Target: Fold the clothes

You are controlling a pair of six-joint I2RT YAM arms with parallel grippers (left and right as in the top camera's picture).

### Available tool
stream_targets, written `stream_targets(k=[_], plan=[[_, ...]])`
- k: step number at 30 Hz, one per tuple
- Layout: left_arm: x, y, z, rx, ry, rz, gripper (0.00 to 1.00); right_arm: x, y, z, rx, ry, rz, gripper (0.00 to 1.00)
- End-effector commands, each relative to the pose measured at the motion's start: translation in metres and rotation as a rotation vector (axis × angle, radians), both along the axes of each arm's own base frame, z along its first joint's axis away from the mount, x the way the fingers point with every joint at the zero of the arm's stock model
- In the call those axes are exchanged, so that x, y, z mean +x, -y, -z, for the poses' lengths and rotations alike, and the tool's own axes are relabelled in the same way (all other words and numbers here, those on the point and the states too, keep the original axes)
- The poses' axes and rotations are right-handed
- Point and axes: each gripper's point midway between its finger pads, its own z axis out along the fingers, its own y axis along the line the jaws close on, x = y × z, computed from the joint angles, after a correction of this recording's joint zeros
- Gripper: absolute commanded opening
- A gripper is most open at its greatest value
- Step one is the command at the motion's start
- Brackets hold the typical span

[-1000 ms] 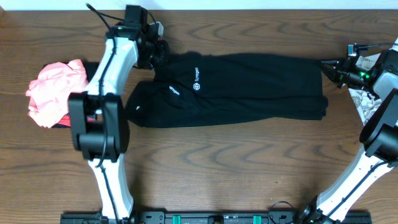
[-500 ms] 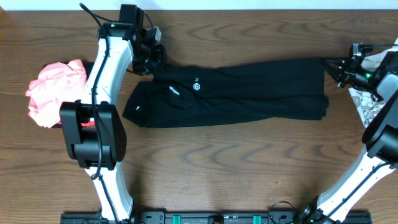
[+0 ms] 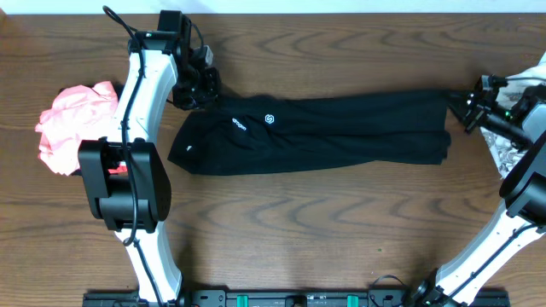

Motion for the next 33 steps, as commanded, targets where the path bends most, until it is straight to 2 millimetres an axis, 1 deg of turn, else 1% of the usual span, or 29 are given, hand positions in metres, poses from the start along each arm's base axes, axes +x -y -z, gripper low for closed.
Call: stream_targets(k=[1, 5, 9, 11, 14, 18, 19, 23, 24, 25, 27, 30, 31, 33], plan=[[-0.002, -0.006, 0.003, 0.02, -0.014, 0.004, 0.06, -0.01, 0.003, 0.023, -0.098, -0.035, -0.006, 0.01], [-0.01, -0.007, 0.005, 0.029, -0.048, 0.003, 0.06, -0.03, 0.005, 0.046, -0.206, -0.141, -0.044, 0.01], [-0.023, -0.008, 0.006, 0.032, -0.1, 0.004, 0.06, -0.043, 0.01, 0.064, -0.288, -0.233, -0.069, 0.01], [-0.029, -0.013, 0.007, 0.063, -0.126, 0.002, 0.06, -0.049, 0.012, 0.073, -0.332, -0.276, -0.084, 0.01], [-0.034, -0.026, 0.01, 0.14, -0.144, -0.003, 0.06, -0.056, 0.016, 0.083, -0.389, -0.323, -0.103, 0.01], [-0.04, -0.027, 0.013, 0.147, -0.169, -0.001, 0.06, -0.062, 0.02, 0.092, -0.438, -0.363, -0.117, 0.02], [-0.042, -0.027, 0.013, 0.147, -0.175, -0.001, 0.06, -0.064, 0.02, 0.093, -0.446, -0.372, -0.119, 0.03], [-0.052, -0.028, 0.014, 0.15, -0.219, 0.003, 0.06, -0.064, 0.023, 0.096, -0.469, -0.377, -0.122, 0.04], [-0.055, -0.028, 0.013, 0.151, -0.231, 0.004, 0.06, -0.064, 0.024, 0.097, -0.474, -0.374, -0.121, 0.06], [-0.058, -0.028, 0.013, 0.151, -0.244, 0.005, 0.06, -0.063, 0.024, 0.097, -0.478, -0.37, -0.119, 0.1], [-0.063, -0.028, 0.012, 0.152, -0.264, 0.006, 0.08, -0.062, 0.025, 0.097, -0.482, -0.364, -0.116, 0.11], [-0.07, -0.029, 0.012, 0.154, -0.291, 0.008, 0.17, -0.061, 0.025, 0.098, -0.485, -0.36, -0.115, 0.11], [-0.072, -0.029, 0.011, 0.155, -0.301, 0.009, 0.25, -0.061, 0.026, 0.098, -0.487, -0.358, -0.114, 0.1], [-0.076, -0.029, 0.01, 0.155, -0.316, 0.01, 0.36, -0.06, 0.026, 0.098, -0.489, -0.355, -0.113, 0.12]])
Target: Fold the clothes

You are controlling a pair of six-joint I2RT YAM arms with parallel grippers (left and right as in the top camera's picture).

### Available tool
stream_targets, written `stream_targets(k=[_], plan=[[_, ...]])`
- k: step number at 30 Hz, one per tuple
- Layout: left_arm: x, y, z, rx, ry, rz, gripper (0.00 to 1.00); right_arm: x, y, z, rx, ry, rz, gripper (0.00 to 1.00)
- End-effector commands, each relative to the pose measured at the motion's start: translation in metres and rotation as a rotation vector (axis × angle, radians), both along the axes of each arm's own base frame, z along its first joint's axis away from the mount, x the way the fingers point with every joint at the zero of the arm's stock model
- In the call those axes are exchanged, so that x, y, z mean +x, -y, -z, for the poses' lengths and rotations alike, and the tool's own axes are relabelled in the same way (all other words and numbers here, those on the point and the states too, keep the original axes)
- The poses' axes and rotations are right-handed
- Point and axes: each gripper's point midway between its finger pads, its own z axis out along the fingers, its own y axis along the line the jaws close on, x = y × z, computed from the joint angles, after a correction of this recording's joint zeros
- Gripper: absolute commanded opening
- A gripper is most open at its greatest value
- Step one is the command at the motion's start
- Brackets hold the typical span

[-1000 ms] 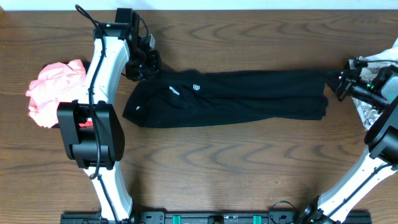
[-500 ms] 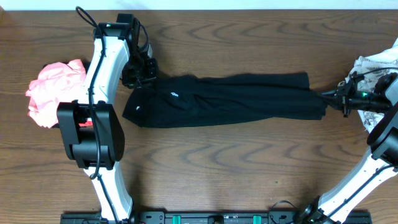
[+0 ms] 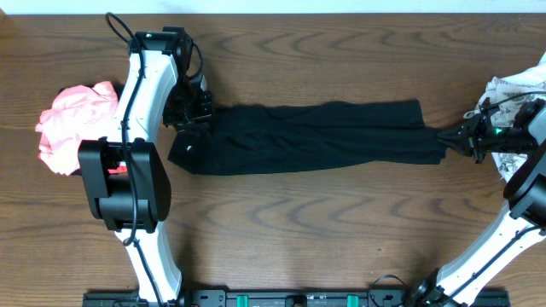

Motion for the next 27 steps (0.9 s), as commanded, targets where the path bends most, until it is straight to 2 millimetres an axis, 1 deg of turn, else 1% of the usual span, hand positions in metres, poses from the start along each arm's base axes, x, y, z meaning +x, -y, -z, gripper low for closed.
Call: stream_targets(k=[1, 2, 6, 7, 8, 10, 13, 14, 15, 16, 17, 20, 22, 23, 25, 27], plan=[[-0.009, -0.004, 0.003, 0.015, -0.04, 0.001, 0.41, 0.0, 0.002, 0.006, -0.003, 0.004, -0.005, 0.12], [-0.011, -0.005, 0.003, 0.016, -0.049, 0.001, 0.44, 0.0, 0.002, 0.006, -0.003, 0.004, -0.005, 0.12], [-0.013, -0.005, 0.002, 0.016, -0.057, 0.002, 0.43, 0.0, 0.002, 0.006, -0.003, 0.005, -0.005, 0.12], [-0.011, -0.005, 0.003, 0.016, -0.048, 0.002, 0.42, 0.0, 0.003, 0.006, -0.005, 0.007, -0.005, 0.11], [-0.006, -0.004, 0.004, 0.014, -0.028, 0.002, 0.38, 0.0, 0.003, 0.006, -0.006, 0.009, -0.005, 0.11], [0.006, -0.004, 0.003, 0.012, 0.021, 0.001, 0.34, 0.001, 0.003, 0.006, -0.007, 0.01, -0.005, 0.11], [0.035, -0.001, -0.003, 0.004, 0.146, 0.001, 0.33, 0.0, 0.004, 0.008, -0.017, 0.003, -0.008, 0.11], [0.053, 0.001, -0.009, -0.003, 0.231, 0.004, 0.26, -0.002, 0.005, 0.009, -0.028, -0.006, -0.011, 0.1], [0.066, 0.005, -0.013, -0.01, 0.293, 0.008, 0.2, -0.003, 0.006, 0.011, -0.037, -0.011, -0.013, 0.08], [0.081, 0.011, -0.017, -0.022, 0.36, 0.018, 0.11, -0.003, 0.006, 0.012, -0.043, -0.016, -0.016, 0.04], [0.092, 0.017, -0.02, -0.031, 0.412, 0.033, 0.06, -0.003, 0.006, 0.012, -0.045, -0.017, -0.017, 0.01], [0.115, 0.036, -0.023, -0.045, 0.516, 0.089, 0.06, -0.003, 0.005, 0.012, -0.044, -0.018, -0.019, 0.01], [0.12, 0.05, -0.018, -0.053, 0.534, 0.115, 0.06, -0.004, 0.005, 0.012, -0.042, -0.022, -0.02, 0.01], [0.119, 0.056, -0.014, -0.056, 0.526, 0.125, 0.06, -0.005, 0.004, 0.012, -0.041, -0.023, -0.02, 0.01], [0.112, 0.066, -0.003, -0.059, 0.486, 0.136, 0.06, -0.005, 0.004, 0.012, -0.04, -0.025, -0.02, 0.01], [0.096, 0.075, 0.013, -0.056, 0.415, 0.153, 0.06, -0.005, 0.004, 0.012, -0.041, -0.024, -0.02, 0.01]])
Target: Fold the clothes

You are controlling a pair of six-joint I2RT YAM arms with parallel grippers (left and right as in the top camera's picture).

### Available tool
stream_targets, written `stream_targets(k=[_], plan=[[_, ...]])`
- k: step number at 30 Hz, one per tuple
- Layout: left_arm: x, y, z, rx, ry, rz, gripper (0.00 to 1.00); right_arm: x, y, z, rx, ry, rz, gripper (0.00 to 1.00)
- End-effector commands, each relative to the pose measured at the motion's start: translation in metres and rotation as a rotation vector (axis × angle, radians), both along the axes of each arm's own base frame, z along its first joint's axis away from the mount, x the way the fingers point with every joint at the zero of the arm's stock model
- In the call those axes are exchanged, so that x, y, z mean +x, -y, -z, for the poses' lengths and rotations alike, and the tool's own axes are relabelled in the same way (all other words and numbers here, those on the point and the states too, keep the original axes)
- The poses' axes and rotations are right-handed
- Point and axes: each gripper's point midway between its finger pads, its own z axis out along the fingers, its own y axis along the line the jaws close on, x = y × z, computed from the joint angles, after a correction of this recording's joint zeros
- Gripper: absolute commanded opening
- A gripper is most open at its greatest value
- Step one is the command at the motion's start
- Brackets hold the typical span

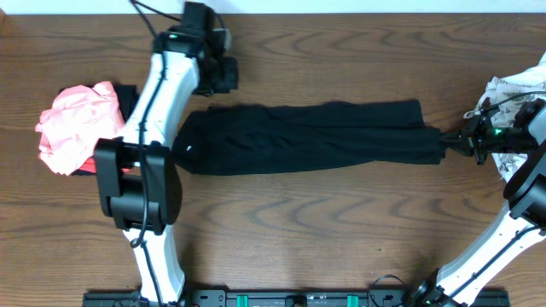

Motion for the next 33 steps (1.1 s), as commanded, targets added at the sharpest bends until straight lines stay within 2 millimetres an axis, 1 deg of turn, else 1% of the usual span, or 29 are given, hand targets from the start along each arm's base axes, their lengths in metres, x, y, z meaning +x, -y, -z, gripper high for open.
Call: stream_targets(k=[1, 3, 4, 6, 9, 11, 13, 16, 18, 23, 26, 29, 31, 33], plan=[[-0.021, 0.016, 0.034, 0.022, -0.118, 0.038, 0.06, -0.001, 0.0, 0.005, 0.003, -0.001, -0.007, 0.01], [-0.037, 0.02, 0.051, 0.039, -0.189, 0.056, 0.06, -0.001, 0.0, 0.005, 0.004, -0.001, -0.007, 0.01], [-0.045, 0.02, 0.063, 0.055, -0.228, 0.06, 0.06, -0.001, 0.0, 0.005, 0.004, -0.001, -0.008, 0.01], [-0.058, 0.014, 0.085, 0.09, -0.284, 0.059, 0.06, -0.002, -0.001, 0.005, 0.005, 0.0, -0.012, 0.01], [-0.077, 0.001, 0.115, 0.148, -0.362, 0.049, 0.06, -0.003, -0.001, 0.005, 0.006, 0.0, -0.017, 0.01], [-0.092, -0.004, 0.128, 0.156, -0.418, 0.034, 0.06, -0.003, -0.001, 0.005, 0.006, -0.001, -0.017, 0.01], [-0.112, -0.009, 0.135, 0.169, -0.489, 0.006, 0.06, -0.003, -0.001, 0.005, 0.006, -0.001, -0.016, 0.01], [-0.134, -0.013, 0.139, 0.181, -0.568, 0.0, 0.06, -0.003, 0.0, 0.005, 0.004, 0.001, -0.015, 0.01], [-0.138, -0.014, 0.14, 0.184, -0.581, 0.0, 0.06, -0.001, 0.001, 0.005, 0.0, 0.007, -0.015, 0.01], [-0.129, -0.012, 0.142, 0.174, -0.545, -0.003, 0.07, -0.002, 0.002, 0.006, -0.006, 0.006, -0.016, 0.01], [-0.127, -0.012, 0.141, 0.174, -0.541, -0.002, 0.07, -0.004, 0.004, 0.009, -0.029, -0.007, -0.022, 0.01], [-0.127, -0.013, 0.137, 0.174, -0.546, -0.004, 0.07, -0.001, 0.016, 0.019, -0.109, -0.001, -0.033, 0.02], [-0.127, -0.014, 0.134, 0.175, -0.551, -0.006, 0.07, 0.004, 0.027, 0.022, -0.171, 0.017, -0.036, 0.03], [-0.128, -0.014, 0.131, 0.176, -0.556, -0.006, 0.07, 0.014, 0.038, 0.019, -0.213, 0.054, -0.03, 0.08]])
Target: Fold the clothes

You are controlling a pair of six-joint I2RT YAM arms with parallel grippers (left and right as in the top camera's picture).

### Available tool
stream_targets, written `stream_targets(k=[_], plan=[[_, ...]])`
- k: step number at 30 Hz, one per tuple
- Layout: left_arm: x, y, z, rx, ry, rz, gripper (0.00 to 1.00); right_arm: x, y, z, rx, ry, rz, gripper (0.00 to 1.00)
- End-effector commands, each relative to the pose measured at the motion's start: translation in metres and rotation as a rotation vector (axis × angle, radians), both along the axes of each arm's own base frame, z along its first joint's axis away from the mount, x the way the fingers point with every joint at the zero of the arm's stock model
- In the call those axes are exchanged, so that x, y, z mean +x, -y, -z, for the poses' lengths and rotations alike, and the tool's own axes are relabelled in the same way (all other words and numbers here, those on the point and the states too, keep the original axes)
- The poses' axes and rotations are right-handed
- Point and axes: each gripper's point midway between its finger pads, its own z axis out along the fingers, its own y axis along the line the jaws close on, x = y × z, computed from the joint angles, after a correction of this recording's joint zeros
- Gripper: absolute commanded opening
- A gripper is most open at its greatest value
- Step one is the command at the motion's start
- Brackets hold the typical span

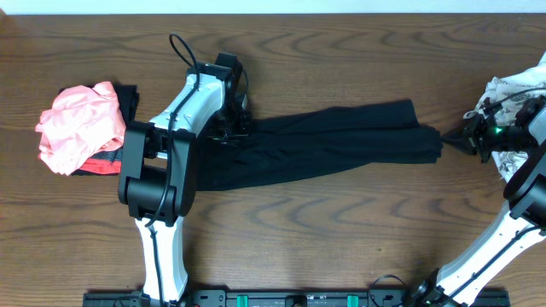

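Observation:
Black trousers (333, 141) lie stretched left to right across the middle of the table, folded lengthwise into a narrow strip. My left gripper (230, 128) is down on their waist end, close to the upper edge; its fingers are too dark against the cloth to read. My right gripper (450, 140) is at the far right, shut on the leg ends, which are drawn to a point there. The left arm hides part of the waist.
A crumpled pink garment (75, 124) lies at the left on top of darker and red cloth. A white patterned cloth (514, 89) sits at the right edge behind the right arm. The wooden table (341, 239) extends toward the front.
My left gripper has moved from the back of the table, clear of the trousers, down onto their waist end. The trousers now slant slightly. My right gripper has stayed on the leg ends.
At first the trousers lay wider with white logos showing, each gripper at one end. Then they were narrower, the logos hidden, both grippers nearer the front. Later the left gripper was off the cloth at the back. Now it is on the waist.

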Motion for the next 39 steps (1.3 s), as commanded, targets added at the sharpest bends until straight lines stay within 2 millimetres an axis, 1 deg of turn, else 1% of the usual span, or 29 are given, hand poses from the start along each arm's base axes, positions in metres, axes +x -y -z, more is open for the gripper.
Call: stream_targets(k=[1, 3, 5, 7, 8, 10, 11, 12, 14, 17, 22, 23, 25, 29, 35, 39], plan=[[-0.024, -0.019, 0.028, 0.082, -0.12, -0.008, 0.07, 0.009, 0.024, 0.004, -0.108, 0.022, -0.007, 0.09], [-0.024, -0.019, 0.028, 0.082, -0.119, -0.008, 0.07, 0.023, 0.035, -0.009, -0.145, 0.074, -0.003, 0.1], [-0.024, -0.019, 0.028, 0.082, -0.119, -0.008, 0.07, 0.037, 0.044, -0.029, -0.18, 0.126, -0.002, 0.08], [-0.024, -0.019, 0.028, 0.081, -0.118, -0.008, 0.07, 0.046, 0.046, -0.053, -0.216, 0.188, -0.046, 0.04], [-0.023, -0.019, 0.028, 0.081, -0.115, -0.008, 0.07, 0.05, 0.042, -0.066, -0.237, 0.219, -0.086, 0.02], [-0.022, -0.019, 0.028, 0.08, -0.111, -0.008, 0.07, 0.054, 0.03, -0.088, -0.252, 0.259, -0.138, 0.01], [-0.022, -0.019, 0.028, 0.079, -0.109, -0.008, 0.07, 0.057, 0.02, -0.1, -0.243, 0.282, -0.153, 0.01], [-0.021, -0.018, 0.028, 0.078, -0.107, -0.008, 0.07, 0.06, 0.007, -0.111, -0.231, 0.312, -0.188, 0.01], [-0.021, -0.018, 0.029, 0.078, -0.103, -0.008, 0.07, 0.057, -0.019, -0.121, -0.242, 0.343, -0.292, 0.01], [-0.021, -0.018, 0.029, 0.078, -0.103, -0.008, 0.07, 0.048, -0.05, -0.112, -0.281, 0.274, -0.41, 0.01], [-0.021, -0.018, 0.029, 0.078, -0.104, -0.008, 0.07, 0.043, -0.103, -0.096, -0.315, 0.218, -0.559, 0.01], [-0.021, -0.018, 0.029, 0.078, -0.104, -0.008, 0.07, 0.041, -0.113, -0.092, -0.322, 0.205, -0.586, 0.01], [-0.021, -0.018, 0.029, 0.078, -0.104, -0.008, 0.07, 0.036, -0.124, -0.084, -0.345, 0.168, -0.619, 0.01], [-0.021, -0.018, 0.029, 0.077, -0.104, -0.009, 0.07, 0.021, -0.127, -0.062, -0.42, 0.057, -0.643, 0.01], [-0.021, -0.018, 0.029, 0.077, -0.105, -0.009, 0.07, 0.002, -0.127, -0.034, -0.421, -0.002, -0.66, 0.01], [-0.022, -0.018, 0.028, 0.078, -0.108, -0.008, 0.08, -0.013, -0.116, -0.01, -0.457, -0.072, -0.627, 0.01]])
